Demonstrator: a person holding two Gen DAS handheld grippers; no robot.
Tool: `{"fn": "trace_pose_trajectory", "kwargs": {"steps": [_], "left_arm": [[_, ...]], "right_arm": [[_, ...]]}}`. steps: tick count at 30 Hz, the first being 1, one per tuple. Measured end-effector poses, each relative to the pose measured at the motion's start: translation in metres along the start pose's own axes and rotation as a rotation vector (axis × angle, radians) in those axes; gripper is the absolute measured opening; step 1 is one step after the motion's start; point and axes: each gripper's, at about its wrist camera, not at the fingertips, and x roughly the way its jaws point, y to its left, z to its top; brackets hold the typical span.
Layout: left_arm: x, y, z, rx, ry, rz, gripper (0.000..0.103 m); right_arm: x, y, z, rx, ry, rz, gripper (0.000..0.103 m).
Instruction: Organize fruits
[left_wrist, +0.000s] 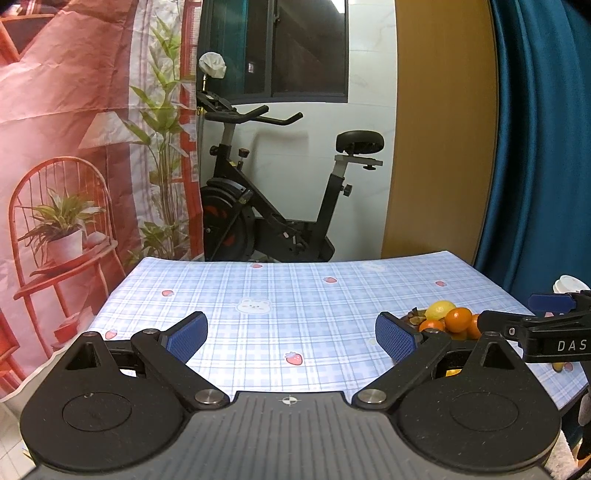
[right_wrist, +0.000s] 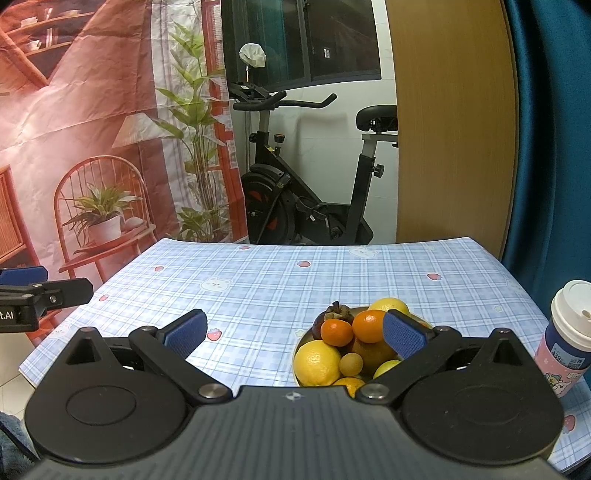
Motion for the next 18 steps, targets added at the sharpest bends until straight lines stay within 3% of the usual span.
{"fn": "trace_pose_trajectory", "kwargs": {"steps": [18], "left_arm": [[0.0000,0.0021,0.0007,-0.001,0.001,0.009,0.099]], "right_arm": [[0.0012,-0.0013,-0.0006,-0.007,0.002,0.001,0.103]]}}
